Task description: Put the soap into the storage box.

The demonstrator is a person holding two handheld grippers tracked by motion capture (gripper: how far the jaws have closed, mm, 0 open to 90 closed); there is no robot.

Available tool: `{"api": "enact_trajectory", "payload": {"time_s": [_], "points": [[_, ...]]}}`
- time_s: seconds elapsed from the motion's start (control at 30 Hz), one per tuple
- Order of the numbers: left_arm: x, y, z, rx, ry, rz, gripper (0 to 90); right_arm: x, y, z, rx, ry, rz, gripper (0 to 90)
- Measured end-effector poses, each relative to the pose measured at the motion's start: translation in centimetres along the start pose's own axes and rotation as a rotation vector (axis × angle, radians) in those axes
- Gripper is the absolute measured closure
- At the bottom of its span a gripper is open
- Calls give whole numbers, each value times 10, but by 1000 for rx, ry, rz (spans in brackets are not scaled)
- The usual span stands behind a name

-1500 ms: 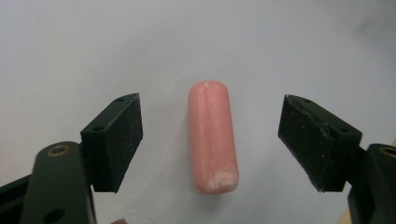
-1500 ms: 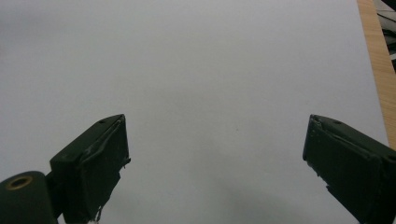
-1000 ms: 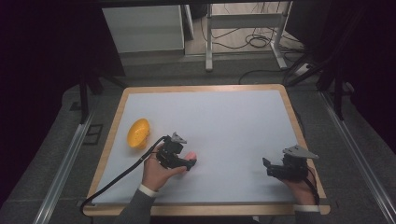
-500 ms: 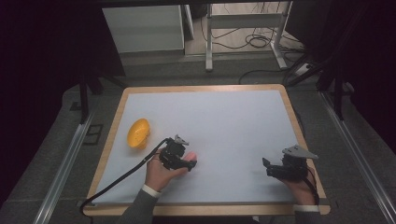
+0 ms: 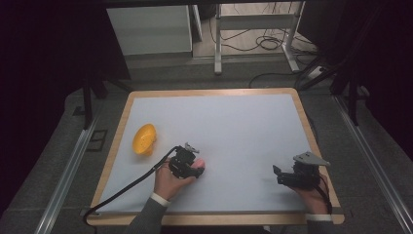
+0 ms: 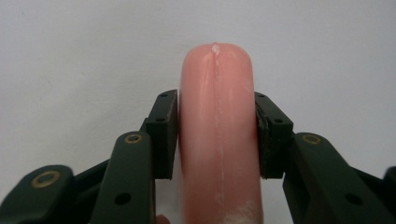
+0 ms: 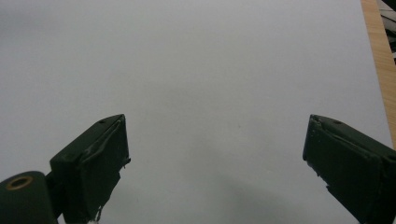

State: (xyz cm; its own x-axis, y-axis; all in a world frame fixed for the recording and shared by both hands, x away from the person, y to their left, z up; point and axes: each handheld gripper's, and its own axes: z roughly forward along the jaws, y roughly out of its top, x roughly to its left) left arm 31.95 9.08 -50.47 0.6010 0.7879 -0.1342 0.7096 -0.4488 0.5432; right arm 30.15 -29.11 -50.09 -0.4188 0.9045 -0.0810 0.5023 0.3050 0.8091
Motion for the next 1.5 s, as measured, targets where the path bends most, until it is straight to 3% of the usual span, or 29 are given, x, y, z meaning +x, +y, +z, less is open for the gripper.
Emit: {"api": "enact_trajectory", "payload": {"time_s": [0.23,0.4,0.73,1.07,1.5], "points": [[2,-2,-2,-11,-3,-9,600,-1,0,-1,-1,-3,2,66],[6,-3,-7,-20,-30,-11,601,-1,0,-1,-5,-3,1,66],[13,-1,-29,-83,-24,-8,602,-2,0,-2,-9,-7,4,66],[16,0,-41,-101,-36,-3,602,-2,0,-2,-6,-9,2,66],[21,1,-57,-155,-16,-11,602,-4,0,-3,-9,-16,2,66]]}}
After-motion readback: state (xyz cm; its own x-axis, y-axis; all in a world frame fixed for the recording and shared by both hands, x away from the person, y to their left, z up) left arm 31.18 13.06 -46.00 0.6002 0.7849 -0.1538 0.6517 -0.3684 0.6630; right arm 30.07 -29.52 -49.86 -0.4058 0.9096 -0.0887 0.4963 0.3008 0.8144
